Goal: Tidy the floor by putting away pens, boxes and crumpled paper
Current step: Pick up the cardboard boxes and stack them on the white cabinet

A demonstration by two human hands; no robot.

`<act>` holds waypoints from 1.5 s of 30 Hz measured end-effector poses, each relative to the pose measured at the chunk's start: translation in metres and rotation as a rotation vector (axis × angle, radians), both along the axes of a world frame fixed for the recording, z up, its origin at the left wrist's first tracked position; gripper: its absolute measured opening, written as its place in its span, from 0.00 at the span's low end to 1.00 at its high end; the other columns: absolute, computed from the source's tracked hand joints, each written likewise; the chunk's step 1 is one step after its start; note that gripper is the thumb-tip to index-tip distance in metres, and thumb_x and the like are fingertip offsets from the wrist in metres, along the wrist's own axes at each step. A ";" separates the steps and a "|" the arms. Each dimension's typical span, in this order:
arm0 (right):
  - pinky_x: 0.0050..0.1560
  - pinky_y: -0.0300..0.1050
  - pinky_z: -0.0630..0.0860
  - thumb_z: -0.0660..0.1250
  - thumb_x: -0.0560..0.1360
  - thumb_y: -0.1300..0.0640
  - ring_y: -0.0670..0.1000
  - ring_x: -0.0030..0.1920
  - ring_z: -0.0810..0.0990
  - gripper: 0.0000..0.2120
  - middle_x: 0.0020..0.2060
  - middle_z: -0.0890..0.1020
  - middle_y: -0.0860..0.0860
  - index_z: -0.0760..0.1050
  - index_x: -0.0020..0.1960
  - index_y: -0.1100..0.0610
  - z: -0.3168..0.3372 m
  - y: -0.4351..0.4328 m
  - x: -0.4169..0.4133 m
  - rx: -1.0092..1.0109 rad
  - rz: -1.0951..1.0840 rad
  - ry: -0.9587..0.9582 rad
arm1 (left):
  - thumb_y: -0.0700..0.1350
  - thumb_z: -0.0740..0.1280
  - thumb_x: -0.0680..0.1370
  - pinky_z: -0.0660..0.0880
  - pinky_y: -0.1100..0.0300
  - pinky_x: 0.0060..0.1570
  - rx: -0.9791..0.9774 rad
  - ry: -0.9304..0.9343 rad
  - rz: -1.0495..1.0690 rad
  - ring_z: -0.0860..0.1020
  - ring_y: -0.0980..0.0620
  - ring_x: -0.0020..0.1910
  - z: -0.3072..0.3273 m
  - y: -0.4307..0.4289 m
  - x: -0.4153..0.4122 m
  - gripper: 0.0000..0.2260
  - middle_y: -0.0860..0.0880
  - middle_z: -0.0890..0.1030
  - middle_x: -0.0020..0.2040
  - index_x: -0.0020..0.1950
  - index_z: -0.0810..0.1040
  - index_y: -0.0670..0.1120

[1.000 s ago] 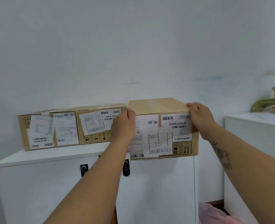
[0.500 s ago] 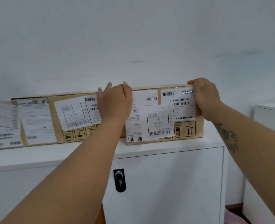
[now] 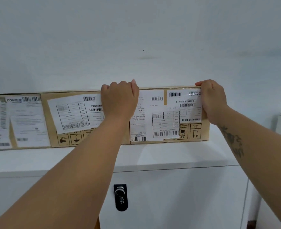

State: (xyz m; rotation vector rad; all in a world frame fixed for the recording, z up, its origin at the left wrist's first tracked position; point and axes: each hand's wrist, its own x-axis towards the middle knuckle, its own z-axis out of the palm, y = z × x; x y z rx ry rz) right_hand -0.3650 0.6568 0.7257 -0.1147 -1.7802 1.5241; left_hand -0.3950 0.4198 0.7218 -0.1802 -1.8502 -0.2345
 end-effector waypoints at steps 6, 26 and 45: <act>0.42 0.46 0.75 0.51 0.73 0.53 0.51 0.43 0.78 0.17 0.43 0.80 0.51 0.78 0.50 0.51 -0.003 -0.004 -0.007 0.006 -0.027 0.061 | 0.48 0.55 0.84 0.68 0.51 0.44 0.033 0.128 0.059 0.67 0.46 0.29 -0.006 -0.001 -0.013 0.22 0.51 0.68 0.27 0.31 0.74 0.45; 0.60 0.55 0.68 0.55 0.79 0.44 0.60 0.63 0.71 0.22 0.57 0.75 0.55 0.72 0.63 0.58 -0.044 -0.017 -0.027 0.995 -0.651 0.310 | 0.49 0.54 0.84 0.66 0.51 0.51 0.079 0.173 -0.027 0.71 0.47 0.38 -0.018 -0.001 -0.022 0.19 0.51 0.77 0.34 0.39 0.78 0.46; 0.75 0.60 0.54 0.56 0.81 0.48 0.59 0.77 0.55 0.29 0.76 0.61 0.56 0.53 0.78 0.56 0.051 -0.110 0.130 1.306 -0.162 -0.208 | 0.59 0.55 0.82 0.69 0.50 0.60 -0.363 -0.434 0.168 0.74 0.47 0.62 0.038 -0.114 0.183 0.23 0.49 0.76 0.66 0.70 0.70 0.47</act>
